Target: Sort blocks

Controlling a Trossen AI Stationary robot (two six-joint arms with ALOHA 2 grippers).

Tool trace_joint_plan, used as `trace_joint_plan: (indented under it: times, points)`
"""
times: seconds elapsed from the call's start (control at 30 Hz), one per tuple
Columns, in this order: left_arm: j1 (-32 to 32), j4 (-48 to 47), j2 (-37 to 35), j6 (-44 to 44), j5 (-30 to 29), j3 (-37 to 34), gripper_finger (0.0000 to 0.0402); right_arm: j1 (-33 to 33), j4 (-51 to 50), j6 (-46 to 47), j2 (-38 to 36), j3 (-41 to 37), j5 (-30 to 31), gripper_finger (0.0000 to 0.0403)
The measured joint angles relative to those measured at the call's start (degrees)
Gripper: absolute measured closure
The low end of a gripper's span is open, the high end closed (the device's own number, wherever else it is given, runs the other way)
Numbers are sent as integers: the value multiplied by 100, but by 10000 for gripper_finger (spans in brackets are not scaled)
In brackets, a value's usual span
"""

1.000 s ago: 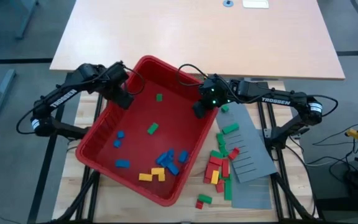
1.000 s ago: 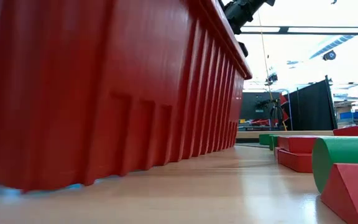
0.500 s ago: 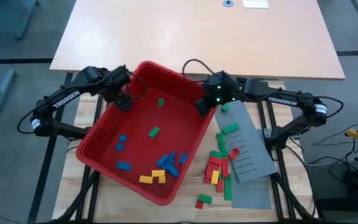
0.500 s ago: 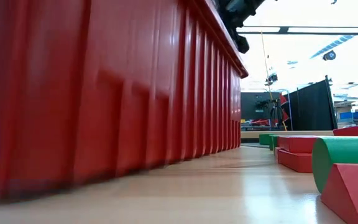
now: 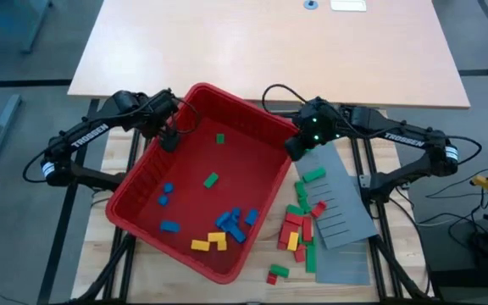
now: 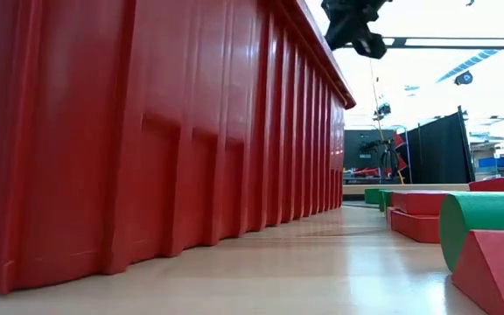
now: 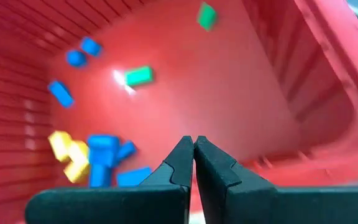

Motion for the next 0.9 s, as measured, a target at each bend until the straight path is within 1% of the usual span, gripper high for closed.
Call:
trace_joint_plan:
  times: [0.1, 0.23, 0.47, 0.53, 0.57, 0.63, 0.7, 0.8, 0.83, 0.87, 0.9]
  points:
    - [0, 7, 0, 10, 1, -2, 126, 2, -546, 4, 4, 0, 69, 403]
    - [0, 10, 0, 39, -1, -4, 127, 2, -1027, -93, 110, -30, 76, 403]
    - [2, 10, -18, 53, -381, -7, 128, 2, -1116, -199, 85, -33, 80, 403]
    - [4, 11, -18, 74, -477, -7, 140, 2, -1197, -195, 47, -33, 83, 403]
    - [4, 10, -18, 77, -540, -7, 153, 2, -1257, -194, 17, -33, 87, 403]
    - [0, 33, -25, 76, -616, -7, 196, 4, -1340, -192, -55, -33, 120, 403]
    - [-2, 51, -35, 80, -697, -7, 255, 2, -1421, -161, -124, -33, 222, 403]
    - [8, 167, -113, 138, -781, -9, 355, 2, -1425, -110, -255, -33, 274, 403]
    - [9, 234, -148, 163, -795, -9, 377, 0, -1428, -88, -301, -33, 292, 403]
    - [9, 323, -185, 168, -809, -9, 387, 2, -1429, -61, -329, -33, 333, 403]
    - [9, 420, -217, 174, -858, -9, 389, 0, -1440, -37, -363, -33, 365, 403]
